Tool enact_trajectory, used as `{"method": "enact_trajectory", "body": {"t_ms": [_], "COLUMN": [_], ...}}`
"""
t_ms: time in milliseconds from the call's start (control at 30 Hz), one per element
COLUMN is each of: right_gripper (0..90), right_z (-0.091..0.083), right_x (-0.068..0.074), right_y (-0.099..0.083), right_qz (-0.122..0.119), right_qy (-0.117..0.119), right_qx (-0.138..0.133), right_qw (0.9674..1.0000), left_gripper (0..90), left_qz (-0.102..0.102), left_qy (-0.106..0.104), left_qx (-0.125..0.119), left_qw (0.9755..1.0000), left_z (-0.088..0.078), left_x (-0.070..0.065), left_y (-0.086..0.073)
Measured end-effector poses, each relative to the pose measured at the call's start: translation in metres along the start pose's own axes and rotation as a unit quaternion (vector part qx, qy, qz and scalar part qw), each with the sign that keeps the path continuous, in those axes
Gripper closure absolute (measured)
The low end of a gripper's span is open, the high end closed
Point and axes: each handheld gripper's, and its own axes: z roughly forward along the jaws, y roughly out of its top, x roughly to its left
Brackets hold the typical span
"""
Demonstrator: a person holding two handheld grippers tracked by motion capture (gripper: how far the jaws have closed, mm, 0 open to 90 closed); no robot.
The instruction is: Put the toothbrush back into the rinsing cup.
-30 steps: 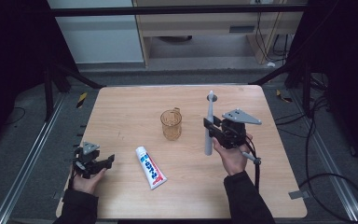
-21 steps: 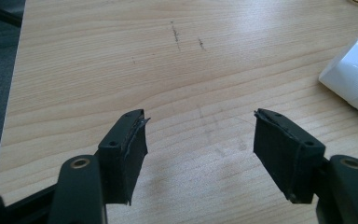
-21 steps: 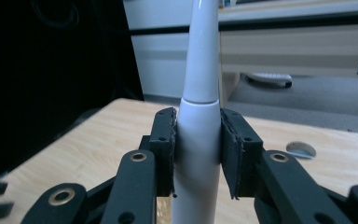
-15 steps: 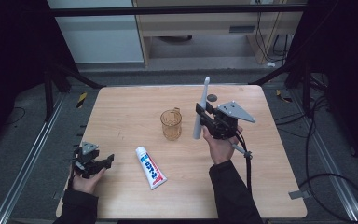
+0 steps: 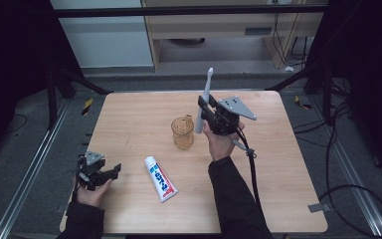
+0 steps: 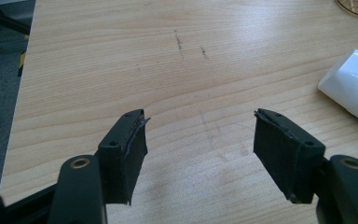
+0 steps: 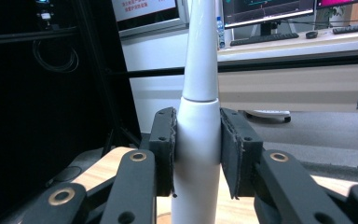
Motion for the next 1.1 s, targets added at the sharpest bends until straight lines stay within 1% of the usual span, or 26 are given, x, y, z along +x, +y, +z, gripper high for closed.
{"method": "enact_trajectory", "body": {"t_ms": [67, 167, 233, 333, 533, 633, 767, 833, 933, 1100], "right_gripper": [68.0, 68.0, 68.0, 67.9, 67.9, 67.9, 67.9, 67.9, 67.9, 67.9], "right_z": [0.006, 0.013, 0.016, 0.023, 0.037, 0.043, 0.050, 0.053, 0.056, 0.060], "right_x": [0.001, 0.003, 0.004, 0.005, 0.009, 0.010, 0.010, 0.011, 0.011, 0.011], "right_y": [0.002, 0.006, 0.007, 0.009, 0.010, 0.007, 0.001, -0.003, -0.008, -0.017], "right_qz": [0.003, 0.000, 0.002, -0.001, -0.005, -0.006, -0.006, -0.011, -0.014, -0.014], "right_qy": [0.000, -0.001, -0.001, -0.003, -0.006, -0.008, -0.008, -0.009, -0.011, -0.008], "right_qx": [-0.003, -0.005, -0.009, -0.016, -0.021, -0.020, -0.011, -0.009, -0.005, 0.004], "right_qw": [1.0000, 1.0000, 1.0000, 0.9999, 0.9997, 0.9997, 0.9999, 0.9999, 0.9998, 0.9999], "left_gripper": [33.7, 33.7, 33.7, 33.7, 33.8, 33.8, 34.0, 34.0, 34.1, 34.2], "left_qz": [0.000, -0.001, -0.001, -0.001, -0.003, -0.003, -0.003, -0.003, -0.003, -0.003], "left_qy": [-0.001, -0.001, -0.001, -0.001, -0.001, -0.002, -0.002, -0.002, -0.002, -0.002], "left_qx": [0.000, -0.002, -0.002, -0.002, -0.003, -0.003, -0.004, -0.005, -0.005, -0.005], "left_qw": [1.0000, 1.0000, 1.0000, 1.0000, 1.0000, 1.0000, 1.0000, 1.0000, 1.0000, 1.0000], "left_z": [0.000, 0.000, 0.000, 0.000, 0.000, 0.000, 0.000, 0.000, -0.001, -0.001], "left_x": [0.000, 0.000, 0.000, 0.000, 0.001, 0.001, 0.001, 0.001, 0.001, 0.001], "left_y": [0.000, 0.000, 0.000, 0.000, 0.000, 0.000, 0.000, 0.000, 0.000, 0.000]}}
